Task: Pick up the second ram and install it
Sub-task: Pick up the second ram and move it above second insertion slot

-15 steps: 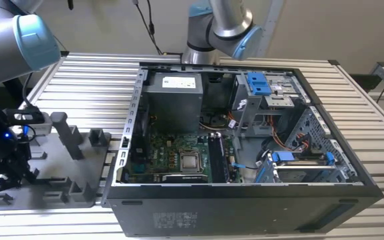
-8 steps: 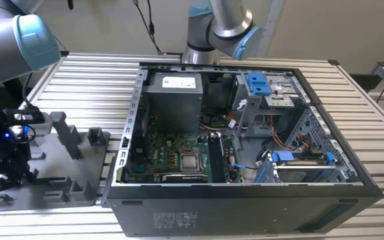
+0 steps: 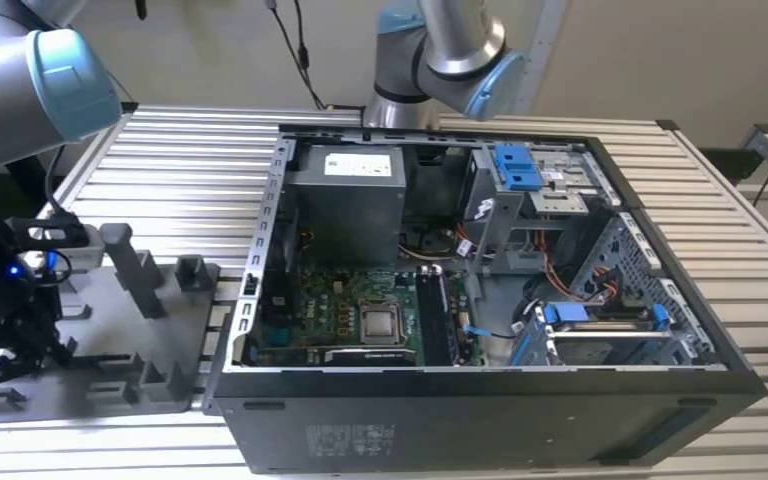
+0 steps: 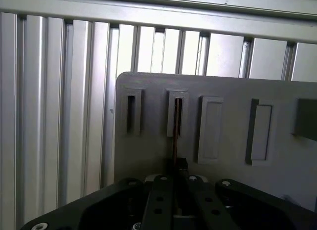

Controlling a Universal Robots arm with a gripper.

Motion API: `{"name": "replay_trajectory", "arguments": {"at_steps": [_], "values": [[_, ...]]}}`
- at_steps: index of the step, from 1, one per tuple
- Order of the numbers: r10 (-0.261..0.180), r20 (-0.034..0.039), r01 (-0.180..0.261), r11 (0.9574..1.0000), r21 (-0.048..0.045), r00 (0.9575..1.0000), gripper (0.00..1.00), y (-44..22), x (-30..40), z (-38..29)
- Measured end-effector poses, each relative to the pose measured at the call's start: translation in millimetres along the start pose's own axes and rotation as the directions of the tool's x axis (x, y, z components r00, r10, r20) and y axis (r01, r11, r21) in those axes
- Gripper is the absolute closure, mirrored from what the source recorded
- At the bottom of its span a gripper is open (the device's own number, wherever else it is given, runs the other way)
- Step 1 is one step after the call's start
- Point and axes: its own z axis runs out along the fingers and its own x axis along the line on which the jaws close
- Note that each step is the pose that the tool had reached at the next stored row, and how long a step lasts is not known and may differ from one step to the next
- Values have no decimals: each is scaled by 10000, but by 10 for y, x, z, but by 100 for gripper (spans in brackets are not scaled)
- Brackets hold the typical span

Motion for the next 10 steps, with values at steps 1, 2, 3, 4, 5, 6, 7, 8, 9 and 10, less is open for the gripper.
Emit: {"name": "replay_trajectory", "arguments": {"at_steps": [1,2,3,4,5,6,7,8,9,10], "values": [[0,1,0,10000,3,10000,86,0,0,-2],[0,1,0,10000,1,10000,86,0,0,-7],[0,-1,0,10000,-1,10000,86,0,0,-12],[0,-1,0,10000,-2,10000,86,0,0,-16],[0,0,0,10000,0,10000,86,0,0,-17],[0,0,0,10000,-1,10000,86,0,0,-20],[0,-2,0,10000,-2,10000,86,0,0,-25],[0,-3,0,10000,-4,10000,86,0,0,-31],[0,-2,0,10000,-4,10000,86,0,0,-38],[1,-2,-1,10000,-3,10000,86,0,-1,-44]]}}
